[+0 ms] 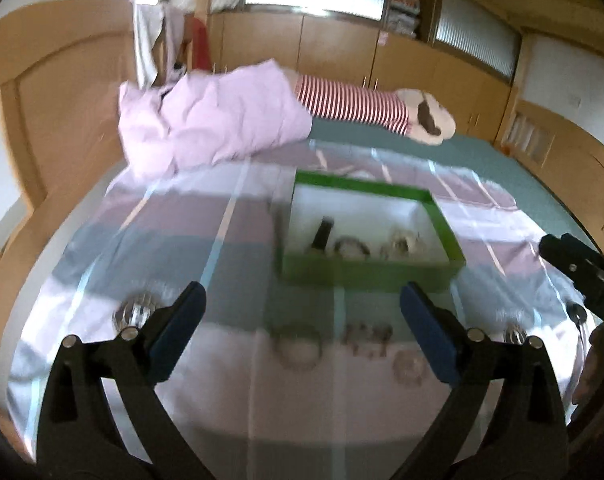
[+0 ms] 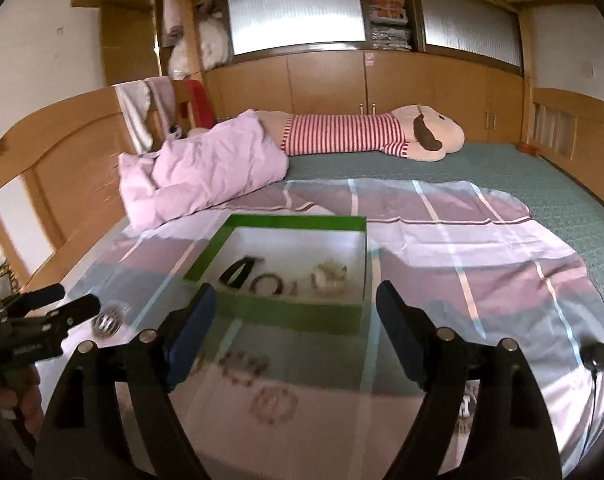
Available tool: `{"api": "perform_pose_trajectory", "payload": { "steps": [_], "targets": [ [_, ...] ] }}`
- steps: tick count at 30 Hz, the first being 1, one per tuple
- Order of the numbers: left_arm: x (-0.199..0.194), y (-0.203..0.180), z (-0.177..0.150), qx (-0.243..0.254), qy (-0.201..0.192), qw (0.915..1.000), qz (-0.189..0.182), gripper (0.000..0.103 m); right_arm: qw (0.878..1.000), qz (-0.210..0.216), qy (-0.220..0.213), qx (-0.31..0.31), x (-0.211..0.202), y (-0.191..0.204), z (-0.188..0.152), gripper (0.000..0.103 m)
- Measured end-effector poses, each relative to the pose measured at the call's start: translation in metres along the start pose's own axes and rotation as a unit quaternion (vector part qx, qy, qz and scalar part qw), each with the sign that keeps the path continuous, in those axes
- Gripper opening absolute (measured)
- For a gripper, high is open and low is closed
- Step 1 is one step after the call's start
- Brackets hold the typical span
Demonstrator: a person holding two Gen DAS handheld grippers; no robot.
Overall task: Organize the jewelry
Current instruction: 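Open left gripper over the box while right gripper releases its silver piece, then withdraw both tools from the box and move toward the remaining jewelry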
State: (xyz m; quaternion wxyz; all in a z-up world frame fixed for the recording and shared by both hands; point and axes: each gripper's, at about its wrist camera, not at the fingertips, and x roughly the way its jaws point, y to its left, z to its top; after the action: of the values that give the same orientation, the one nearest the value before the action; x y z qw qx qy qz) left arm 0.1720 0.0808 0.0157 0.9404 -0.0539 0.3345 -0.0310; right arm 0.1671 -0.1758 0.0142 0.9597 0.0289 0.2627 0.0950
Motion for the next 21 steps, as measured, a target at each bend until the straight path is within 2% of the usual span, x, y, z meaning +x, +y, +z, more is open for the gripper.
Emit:
{"api": "perform_pose_trajectory", "payload": {
  "steps": [4,7,10,14,21],
  "targets": [
    [-0.047,-0.004,-0.015,0.015,-0.043,0.9990,-0.005,0.097,1.000,-0.001,-0.003,-0.016,-0.029,0.010,-0.024,0.080],
    [-0.066,-0.009,-0.026,0.029,-0.060,0.9978,0.005,0.097,1.000,-0.016,0.001,-0.022,-0.037,0.014,-0.043,0.080],
    [-0.075,-0.007,-0.039,0.014,-0.055,0.9984,0.000,0.097,1.000,-0.019,0.007,-0.013,-0.040,0.011,-0.053,0.080],
    [-0.071,-0.009,-0.052,0.012,-0.028,0.9994,-0.014,0.097,1.000,-0.024,0.005,-0.013,-0.042,0.010,-0.057,0.080],
    [-0.065,-0.013,-0.057,0.022,-0.024,0.9995,-0.003,0.097,1.000,-0.019,0.009,-0.013,-0.040,0.011,-0.057,0.080]
  ]
}}
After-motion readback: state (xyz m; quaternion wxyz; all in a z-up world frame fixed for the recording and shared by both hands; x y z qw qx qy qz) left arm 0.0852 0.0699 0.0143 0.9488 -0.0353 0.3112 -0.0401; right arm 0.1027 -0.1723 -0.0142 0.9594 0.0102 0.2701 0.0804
